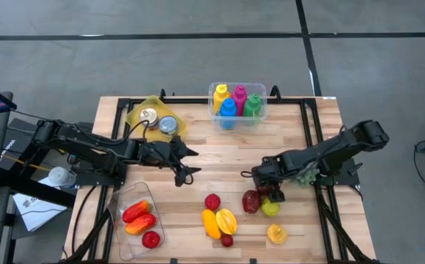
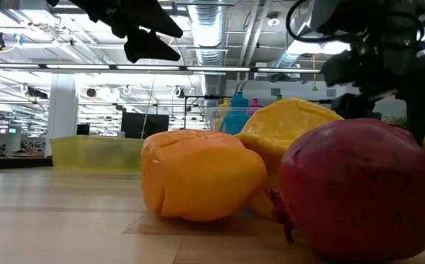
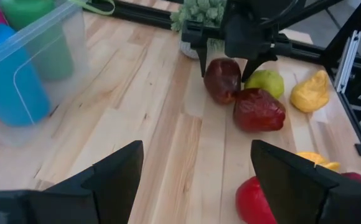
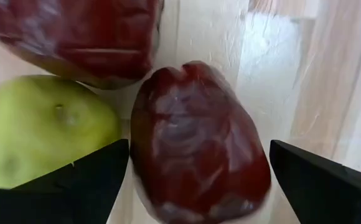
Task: Pick & Place Food Item
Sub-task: Put the right red apple into the transparent bin
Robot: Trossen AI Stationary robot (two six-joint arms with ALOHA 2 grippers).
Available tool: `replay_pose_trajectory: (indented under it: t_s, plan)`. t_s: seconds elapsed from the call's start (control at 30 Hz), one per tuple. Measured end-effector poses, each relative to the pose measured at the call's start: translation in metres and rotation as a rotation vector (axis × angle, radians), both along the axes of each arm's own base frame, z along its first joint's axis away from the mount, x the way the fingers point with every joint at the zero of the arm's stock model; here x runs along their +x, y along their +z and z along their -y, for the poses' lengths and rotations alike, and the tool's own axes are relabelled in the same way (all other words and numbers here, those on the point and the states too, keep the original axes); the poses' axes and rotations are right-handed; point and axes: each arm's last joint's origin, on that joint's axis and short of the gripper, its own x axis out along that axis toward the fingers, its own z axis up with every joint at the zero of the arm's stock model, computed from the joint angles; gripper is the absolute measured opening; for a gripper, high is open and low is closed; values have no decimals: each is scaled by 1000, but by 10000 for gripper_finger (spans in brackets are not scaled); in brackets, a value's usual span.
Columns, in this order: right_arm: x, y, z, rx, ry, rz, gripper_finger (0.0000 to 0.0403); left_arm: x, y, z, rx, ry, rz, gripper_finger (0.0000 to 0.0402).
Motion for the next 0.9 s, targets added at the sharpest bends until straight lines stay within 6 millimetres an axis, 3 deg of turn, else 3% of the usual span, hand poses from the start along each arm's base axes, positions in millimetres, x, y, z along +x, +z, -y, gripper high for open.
replay_pose_trajectory:
  t_s: [0.2,0.4,0.47,0.7,0.9]
  plan:
    - [5,-3,-1,-12,-4,23,359,0,-1,0,0,-1,-9,287]
    - [0,2,1,-21,-9,17,256,0,-1,0,0,-1,-9,287]
    - [-2,8,2,-12,-14,46,243,0,-1,0,0,-1,-9,287]
    - [-14,47,12,59,-135,247,254,0,0,0,-30,17,6,287]
    - [-20,96,23,170,-233,638,263,5,10,-3,-89,47,118,287]
